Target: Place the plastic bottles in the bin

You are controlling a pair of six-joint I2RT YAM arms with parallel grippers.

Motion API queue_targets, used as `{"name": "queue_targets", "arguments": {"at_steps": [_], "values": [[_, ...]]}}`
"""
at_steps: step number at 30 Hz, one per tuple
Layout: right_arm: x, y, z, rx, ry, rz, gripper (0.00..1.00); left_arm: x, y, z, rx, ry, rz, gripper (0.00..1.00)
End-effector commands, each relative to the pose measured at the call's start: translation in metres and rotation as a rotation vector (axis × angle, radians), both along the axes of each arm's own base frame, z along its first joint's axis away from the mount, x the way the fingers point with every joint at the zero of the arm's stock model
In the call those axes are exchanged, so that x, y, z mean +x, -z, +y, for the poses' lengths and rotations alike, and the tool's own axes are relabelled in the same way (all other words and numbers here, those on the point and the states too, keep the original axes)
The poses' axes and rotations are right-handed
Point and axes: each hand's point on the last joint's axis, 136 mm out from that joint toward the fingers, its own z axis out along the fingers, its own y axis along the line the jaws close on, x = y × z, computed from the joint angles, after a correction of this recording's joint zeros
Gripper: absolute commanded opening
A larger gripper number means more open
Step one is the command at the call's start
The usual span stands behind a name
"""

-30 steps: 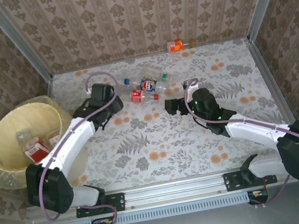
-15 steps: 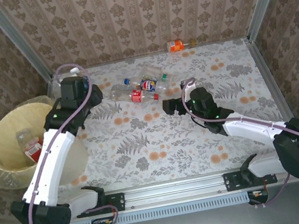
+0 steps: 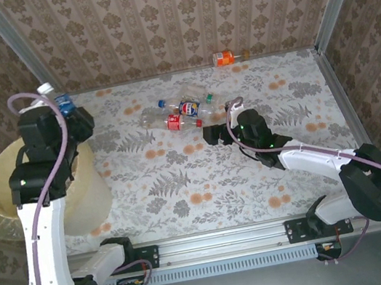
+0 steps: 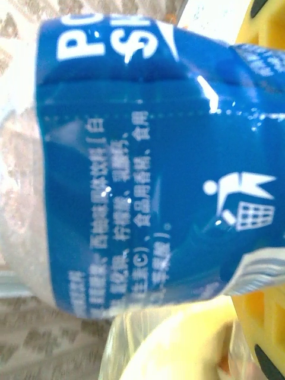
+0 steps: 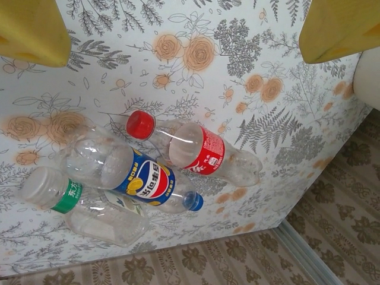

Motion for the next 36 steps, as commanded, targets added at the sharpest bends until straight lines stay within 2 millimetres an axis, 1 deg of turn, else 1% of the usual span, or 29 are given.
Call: {"name": "queue_targets", "arguments": {"at_steps": [1, 4, 7, 9, 12, 15, 17, 18, 19, 20, 22, 25, 28, 34, 36], "values": [[0.005, -0.019, 0.01, 0.039, -0.019, -0.043, 1.0, -0.023, 0.009, 0.028, 0.094, -0.077, 0.083, 0.52], [0.005, -0.017, 0.011, 0.038, -0.021, -0.041, 1.0, -0.032, 0.013, 0.05, 0.122, -0.15, 0.119, 0.53], [0.005, -0.017, 0.012, 0.036, -0.024, -0.04, 1.0, -0.038, 0.017, 0.064, 0.118, -0.192, 0.13, 0.53], [0.006, -0.018, 0.012, 0.038, -0.025, -0.042, 1.0, -0.04, 0.024, 0.074, 0.106, -0.227, 0.145, 0.53], [0.005, -0.018, 0.011, 0.038, -0.024, -0.041, 1.0, -0.042, 0.035, 0.085, 0.05, -0.266, 0.162, 0.53], [0.004, -0.019, 0.011, 0.032, -0.025, -0.045, 1.0, -0.039, 0.045, 0.092, -0.023, -0.282, 0.165, 0.53], [0.004, -0.018, 0.01, 0.028, -0.022, -0.045, 1.0, -0.036, 0.051, 0.095, -0.061, -0.287, 0.172, 0.58], [0.004, -0.018, 0.009, 0.028, -0.022, -0.045, 1.0, -0.034, 0.054, 0.096, -0.08, -0.289, 0.176, 0.66], [0.003, -0.018, 0.009, 0.026, -0.021, -0.045, 1.0, -0.033, 0.056, 0.097, -0.097, -0.292, 0.175, 0.77], [0.003, -0.019, 0.009, 0.027, -0.021, -0.046, 1.0, -0.031, 0.057, 0.098, -0.112, -0.294, 0.17, 0.82], [0.003, -0.018, 0.008, 0.025, -0.019, -0.046, 1.0, -0.028, 0.056, 0.098, -0.132, -0.291, 0.151, 0.86], [0.002, -0.018, 0.007, 0.021, -0.016, -0.047, 1.0, -0.025, 0.055, 0.098, -0.146, -0.285, 0.139, 0.88], [0.002, -0.018, 0.006, 0.019, -0.014, -0.049, 1.0, -0.021, 0.052, 0.092, -0.164, -0.252, 0.113, 0.89], [0.002, -0.018, 0.001, 0.023, 0.014, -0.049, 1.0, -0.011, 0.041, 0.071, -0.212, -0.128, 0.04, 0.93], [0.003, -0.018, -0.004, 0.02, 0.039, -0.052, 1.0, -0.005, 0.038, 0.06, -0.231, -0.064, 0.023, 0.96]]}}
